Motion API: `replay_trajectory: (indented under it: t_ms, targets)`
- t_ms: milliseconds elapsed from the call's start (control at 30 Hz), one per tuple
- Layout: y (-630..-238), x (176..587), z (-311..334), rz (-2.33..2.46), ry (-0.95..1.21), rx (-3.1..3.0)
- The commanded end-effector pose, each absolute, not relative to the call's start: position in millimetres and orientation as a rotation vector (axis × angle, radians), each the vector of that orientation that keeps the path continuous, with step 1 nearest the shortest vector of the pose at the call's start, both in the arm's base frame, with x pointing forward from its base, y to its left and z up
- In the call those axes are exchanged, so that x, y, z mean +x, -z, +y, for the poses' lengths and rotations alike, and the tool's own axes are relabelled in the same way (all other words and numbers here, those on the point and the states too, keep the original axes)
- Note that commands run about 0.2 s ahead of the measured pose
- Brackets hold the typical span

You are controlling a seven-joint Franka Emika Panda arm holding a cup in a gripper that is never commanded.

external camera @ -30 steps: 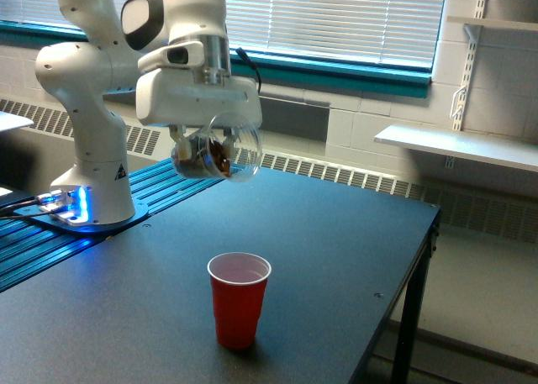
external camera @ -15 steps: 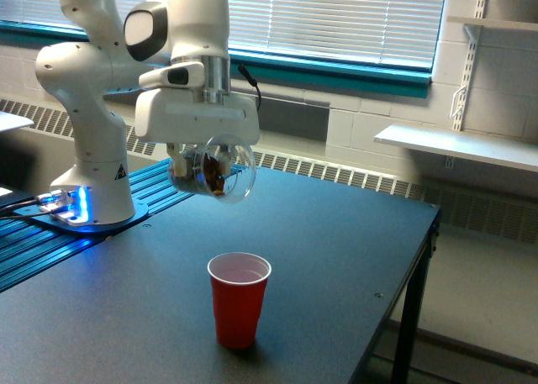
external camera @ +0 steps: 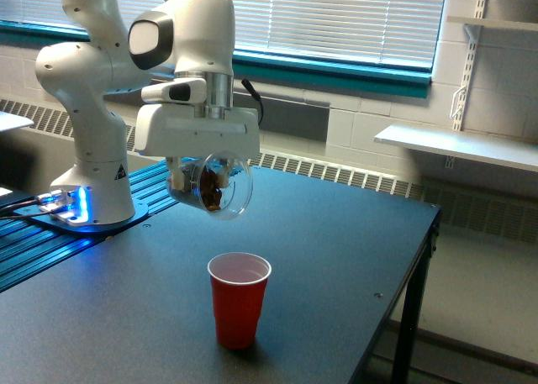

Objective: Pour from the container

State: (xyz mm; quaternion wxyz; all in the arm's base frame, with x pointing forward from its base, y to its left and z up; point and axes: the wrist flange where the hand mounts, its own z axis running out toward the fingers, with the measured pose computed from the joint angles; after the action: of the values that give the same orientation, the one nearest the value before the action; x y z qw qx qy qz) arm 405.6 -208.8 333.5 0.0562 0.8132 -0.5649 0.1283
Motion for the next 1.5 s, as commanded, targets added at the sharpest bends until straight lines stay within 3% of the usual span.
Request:
replay_trajectory:
  t_ms: [33,1500]
  targets:
    - [-330,411,-207,-1.714,-0.362,2.45]
    - [-299,427,-199,-1.609,-0.201,2.423]
